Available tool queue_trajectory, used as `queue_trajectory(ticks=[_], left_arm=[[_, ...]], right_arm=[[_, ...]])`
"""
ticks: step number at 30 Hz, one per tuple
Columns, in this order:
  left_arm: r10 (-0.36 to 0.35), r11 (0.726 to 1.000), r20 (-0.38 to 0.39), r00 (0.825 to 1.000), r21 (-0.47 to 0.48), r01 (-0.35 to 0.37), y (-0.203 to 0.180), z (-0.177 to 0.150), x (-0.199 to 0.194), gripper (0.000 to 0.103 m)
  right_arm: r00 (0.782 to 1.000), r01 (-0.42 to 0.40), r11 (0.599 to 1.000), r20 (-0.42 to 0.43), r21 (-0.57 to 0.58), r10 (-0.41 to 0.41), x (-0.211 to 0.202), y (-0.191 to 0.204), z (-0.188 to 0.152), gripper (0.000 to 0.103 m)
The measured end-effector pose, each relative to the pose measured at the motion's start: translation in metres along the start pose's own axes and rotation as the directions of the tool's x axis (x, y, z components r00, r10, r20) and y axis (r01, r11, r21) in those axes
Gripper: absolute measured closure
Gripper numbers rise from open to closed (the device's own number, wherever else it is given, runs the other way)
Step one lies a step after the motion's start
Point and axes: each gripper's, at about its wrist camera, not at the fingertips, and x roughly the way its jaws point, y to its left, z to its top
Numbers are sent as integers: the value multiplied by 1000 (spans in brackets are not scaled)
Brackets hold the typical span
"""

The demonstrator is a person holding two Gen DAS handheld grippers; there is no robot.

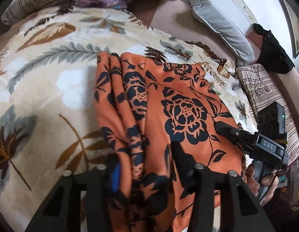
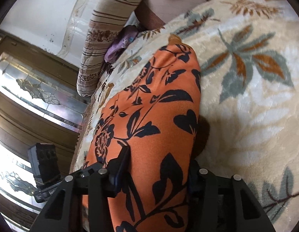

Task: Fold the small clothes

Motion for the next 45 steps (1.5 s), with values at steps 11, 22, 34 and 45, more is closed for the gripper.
queue_trajectory(ticks=[11, 22, 34, 45], left_arm=[[-31, 997, 81, 996, 72, 25, -41, -3, -29, 67], [-86, 990, 107, 990, 122, 73, -91, -18, -39, 67], [-87, 989, 89, 992, 129, 75, -140, -51, -28, 67], [-29, 987, 84, 996, 162, 15, -168, -60, -31, 67]], right_arm=[[991, 6, 995, 134, -97, 7, -55, 19, 3, 57], [979, 16, 990, 202, -141, 13, -113, 9, -10, 57], [974, 36, 989, 226, -146, -2, -161, -26, -31, 57], [973, 3, 990, 230, -142, 30, -180, -45, -37, 57]])
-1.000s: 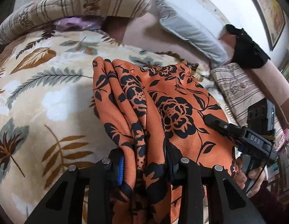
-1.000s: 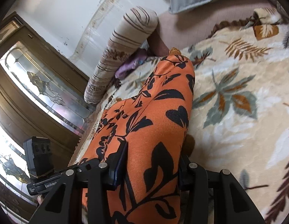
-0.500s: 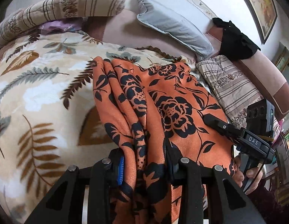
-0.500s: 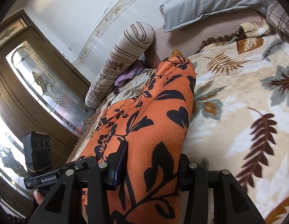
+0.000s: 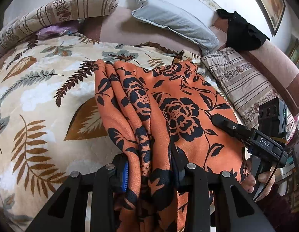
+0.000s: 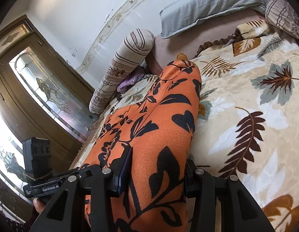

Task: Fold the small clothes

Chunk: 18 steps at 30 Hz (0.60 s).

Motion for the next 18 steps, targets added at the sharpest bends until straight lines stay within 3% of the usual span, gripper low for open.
queue_trajectory(ticks=[9, 18], left_arm=[[74, 997, -27, 997, 20, -74, 0, -15, 3, 67], [116, 993, -80, 990, 6, -116, 13, -29, 20, 67]], right_arm=[[999, -9, 1000, -43, -5, 9, 12, -2, -10, 57], [993, 35, 999, -109, 17, -33, 32, -15, -31, 57]])
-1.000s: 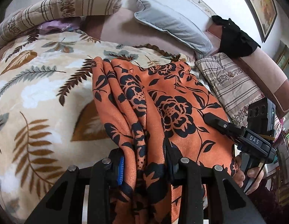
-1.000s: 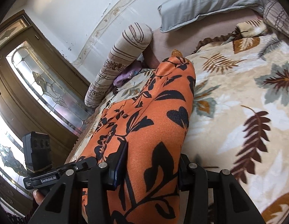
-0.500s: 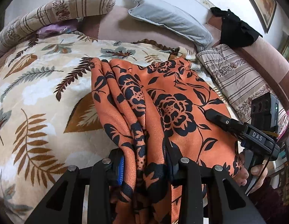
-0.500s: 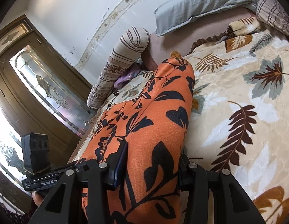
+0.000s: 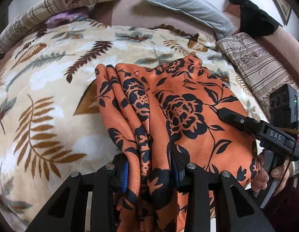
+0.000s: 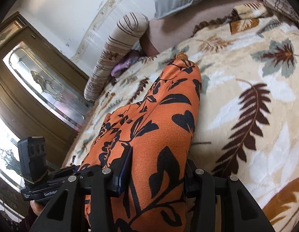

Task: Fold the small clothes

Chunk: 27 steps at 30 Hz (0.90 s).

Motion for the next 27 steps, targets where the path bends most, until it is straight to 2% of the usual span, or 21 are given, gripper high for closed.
queue_trajectory(ticks=[4, 11, 15, 22, 27], left_arm=[[-2, 1000, 2, 1000, -3, 2, 1, 4, -4, 66], [60, 998, 10, 998, 19, -60, -5, 5, -8, 60], [106, 993, 24, 994, 46, -107, -8, 4, -10, 59], [153, 985, 44, 987, 72, -156, -13, 3, -17, 59], [184, 980, 65, 981, 68, -189, -14, 5, -26, 58]], right_arm=[[1000, -5, 1000, -8, 31, 5, 1, -7, -3, 57], [999, 36, 996, -29, 79, -34, 4, -12, -6, 51], [996, 83, 994, -36, 66, -80, 2, -7, -7, 48], [989, 136, 989, -60, 56, -133, -3, -4, -2, 47], [982, 184, 982, -47, 41, -182, -14, -1, 2, 47]])
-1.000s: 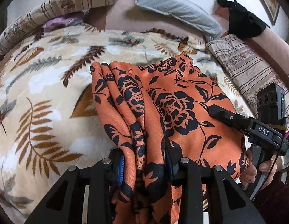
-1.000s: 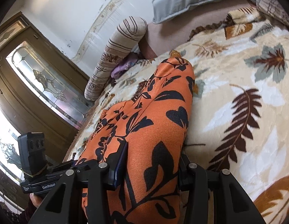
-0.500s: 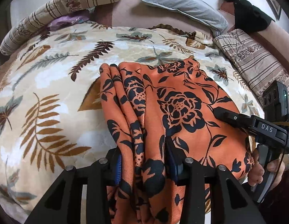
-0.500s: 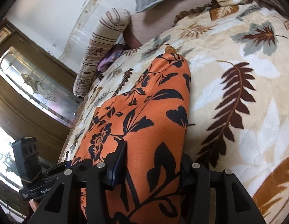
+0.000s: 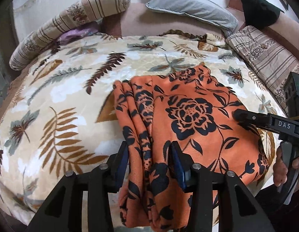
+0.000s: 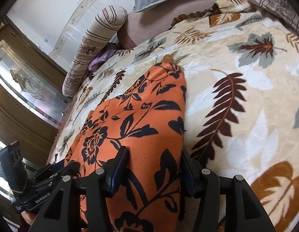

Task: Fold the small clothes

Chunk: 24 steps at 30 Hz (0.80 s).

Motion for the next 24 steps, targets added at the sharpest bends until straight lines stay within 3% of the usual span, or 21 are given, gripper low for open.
queue_trajectory(ticks=[7, 12, 14, 16, 18, 20, 24], left_arm=[[42, 999, 52, 998, -8, -42, 4, 7, -18, 58], [98, 995, 66, 993, 6, -98, 3, 8, -21, 55], [124, 992, 59, 990, 15, -126, 2, 7, -18, 48], [159, 987, 25, 987, 22, -160, 2, 5, -8, 41], [202, 979, -62, 977, 44, -199, 3, -1, 12, 40], [203, 979, -107, 973, 36, -200, 6, -6, 23, 40], [195, 981, -82, 977, 15, -195, 9, -3, 12, 40]], right_arm=[[993, 35, 999, 111, 1, -35, -27, 3, 7, 47], [978, -15, 995, 205, -97, 35, -42, 32, 5, 47], [981, -16, 991, 191, -136, 42, -38, 44, 1, 47], [992, 1, 991, 127, -133, 16, -22, 48, -4, 47], [999, 46, 992, 27, -120, -43, 4, 42, -10, 47], [996, 83, 987, 27, -137, -80, 10, 43, -12, 48], [996, 71, 991, 68, -109, -64, -5, 47, -12, 48]])
